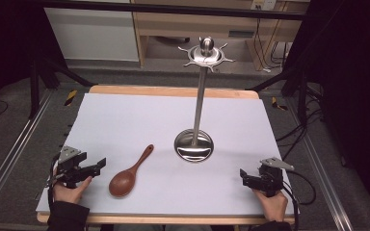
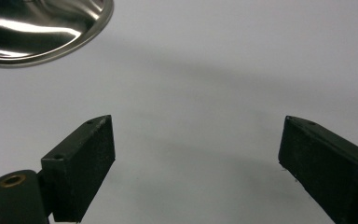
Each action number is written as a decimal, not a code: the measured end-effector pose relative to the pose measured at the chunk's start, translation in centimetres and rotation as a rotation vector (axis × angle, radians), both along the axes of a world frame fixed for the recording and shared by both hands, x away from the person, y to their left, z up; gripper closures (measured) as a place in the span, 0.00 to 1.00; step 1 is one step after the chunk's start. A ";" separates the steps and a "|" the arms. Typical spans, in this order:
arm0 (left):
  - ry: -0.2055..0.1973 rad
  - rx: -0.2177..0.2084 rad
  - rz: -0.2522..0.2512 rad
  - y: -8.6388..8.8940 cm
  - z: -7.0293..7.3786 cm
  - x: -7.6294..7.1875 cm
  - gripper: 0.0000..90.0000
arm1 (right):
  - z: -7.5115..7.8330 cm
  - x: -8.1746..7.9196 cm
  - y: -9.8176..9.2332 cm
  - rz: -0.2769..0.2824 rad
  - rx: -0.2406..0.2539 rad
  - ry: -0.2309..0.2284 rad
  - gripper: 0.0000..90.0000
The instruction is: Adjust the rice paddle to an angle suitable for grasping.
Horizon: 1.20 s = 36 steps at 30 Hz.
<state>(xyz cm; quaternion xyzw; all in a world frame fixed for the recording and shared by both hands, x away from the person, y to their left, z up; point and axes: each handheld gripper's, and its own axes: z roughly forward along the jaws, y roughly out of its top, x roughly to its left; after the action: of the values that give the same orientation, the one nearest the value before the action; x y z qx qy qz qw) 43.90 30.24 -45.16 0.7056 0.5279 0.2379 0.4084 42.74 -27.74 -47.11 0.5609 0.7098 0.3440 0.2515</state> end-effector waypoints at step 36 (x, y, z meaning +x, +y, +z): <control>0.037 0.043 -0.134 -4.0 2.4 -0.8 0.31 | 0.0 -0.2 0.0 0.005 -0.036 0.019 0.12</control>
<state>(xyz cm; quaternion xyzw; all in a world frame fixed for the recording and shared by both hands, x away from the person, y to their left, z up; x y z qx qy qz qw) 43.10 26.29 -42.76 0.7524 0.4818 0.2082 0.3981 42.50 -27.75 -47.09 0.5576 0.7197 0.3265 0.2542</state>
